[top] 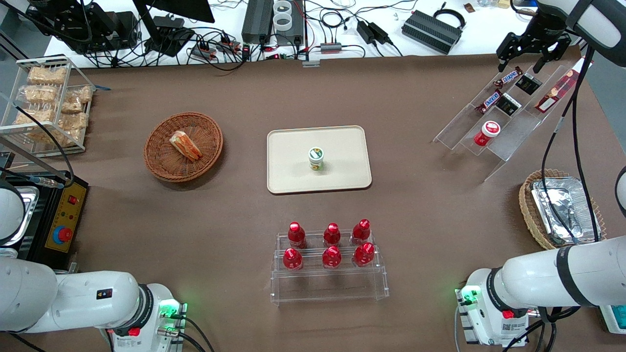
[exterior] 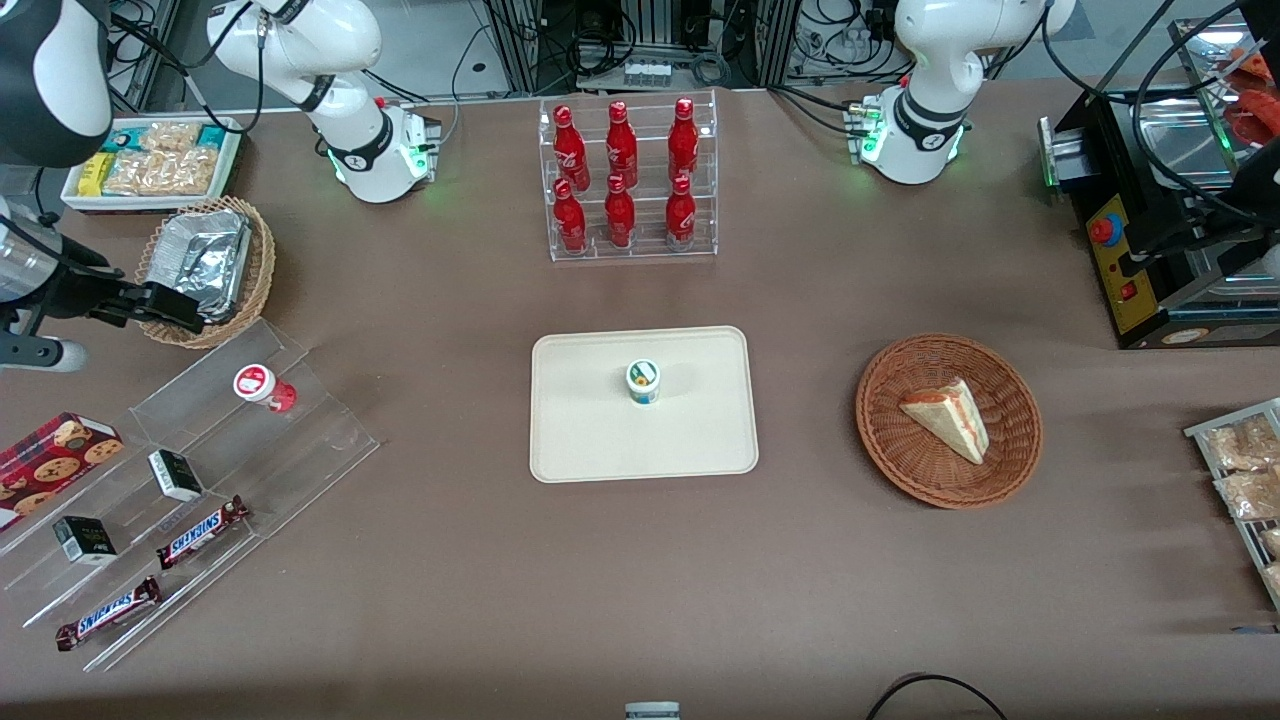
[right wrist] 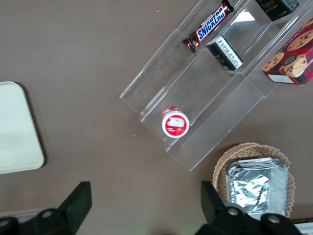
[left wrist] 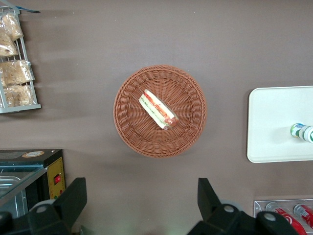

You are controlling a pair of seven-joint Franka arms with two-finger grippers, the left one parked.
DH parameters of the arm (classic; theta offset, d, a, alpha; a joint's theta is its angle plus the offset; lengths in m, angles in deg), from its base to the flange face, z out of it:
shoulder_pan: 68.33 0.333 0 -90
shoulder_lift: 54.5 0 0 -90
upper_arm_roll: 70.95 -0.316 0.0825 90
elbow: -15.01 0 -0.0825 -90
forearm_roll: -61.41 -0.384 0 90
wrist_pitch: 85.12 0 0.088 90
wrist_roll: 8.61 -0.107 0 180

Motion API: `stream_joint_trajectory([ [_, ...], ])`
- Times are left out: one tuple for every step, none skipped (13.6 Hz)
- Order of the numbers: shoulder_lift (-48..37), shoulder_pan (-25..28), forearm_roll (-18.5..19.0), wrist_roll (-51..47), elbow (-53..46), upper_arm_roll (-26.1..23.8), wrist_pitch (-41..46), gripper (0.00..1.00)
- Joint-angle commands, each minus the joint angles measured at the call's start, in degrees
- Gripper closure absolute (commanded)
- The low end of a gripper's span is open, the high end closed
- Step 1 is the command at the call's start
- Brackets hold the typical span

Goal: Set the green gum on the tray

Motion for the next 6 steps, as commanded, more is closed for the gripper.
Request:
stream_joint_trajectory([
  [-0.18, -2.17, -1.01, 3.43, -0.26, -0.69, 0.48, 0.01],
  [0.17, -1.90, -1.36, 2.99, -0.26, -0.60, 0.40, 0.01],
  [0.17, -1.55, -3.11, 2.73, -0.61, -0.52, 0.40, 0.01],
  [0.26, -1.46, -4.95, 2.73, -1.40, -0.43, 0.48, 0.01],
  [0.18, -1.29, -5.32, 2.73, -1.75, -0.43, 0.57, 0.01],
  [0.17, -1.11, -5.41, 2.64, -1.76, -0.43, 0.57, 0.01],
])
